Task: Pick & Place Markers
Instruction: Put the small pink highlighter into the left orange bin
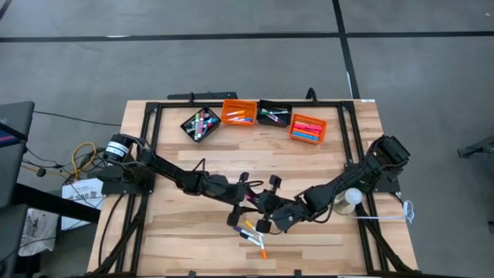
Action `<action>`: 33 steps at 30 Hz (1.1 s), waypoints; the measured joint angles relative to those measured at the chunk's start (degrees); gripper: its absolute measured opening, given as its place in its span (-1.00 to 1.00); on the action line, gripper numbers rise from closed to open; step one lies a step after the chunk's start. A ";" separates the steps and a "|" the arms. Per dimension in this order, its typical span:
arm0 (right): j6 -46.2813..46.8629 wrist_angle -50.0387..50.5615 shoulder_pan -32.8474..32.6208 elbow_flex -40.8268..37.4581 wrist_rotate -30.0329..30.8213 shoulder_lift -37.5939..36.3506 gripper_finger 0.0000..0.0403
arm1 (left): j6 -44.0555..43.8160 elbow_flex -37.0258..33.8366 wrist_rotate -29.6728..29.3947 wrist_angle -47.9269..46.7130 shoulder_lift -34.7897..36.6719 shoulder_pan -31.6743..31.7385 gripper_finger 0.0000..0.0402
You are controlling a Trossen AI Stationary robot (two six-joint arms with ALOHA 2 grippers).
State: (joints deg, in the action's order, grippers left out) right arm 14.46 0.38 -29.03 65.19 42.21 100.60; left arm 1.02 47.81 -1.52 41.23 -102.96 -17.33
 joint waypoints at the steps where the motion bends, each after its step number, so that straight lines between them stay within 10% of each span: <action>1: -0.03 0.05 0.03 0.00 0.04 0.00 -0.80 | -0.01 0.00 0.00 0.02 0.00 0.02 -0.05; 33: -2.99 -2.57 -0.05 0.00 -1.52 0.00 -0.81 | -0.03 -0.02 -0.57 2.26 -0.02 0.08 -0.24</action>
State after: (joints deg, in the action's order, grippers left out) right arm 11.46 -2.19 -29.08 65.19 40.69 100.60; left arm 0.99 47.79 -2.09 43.49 -102.98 -17.26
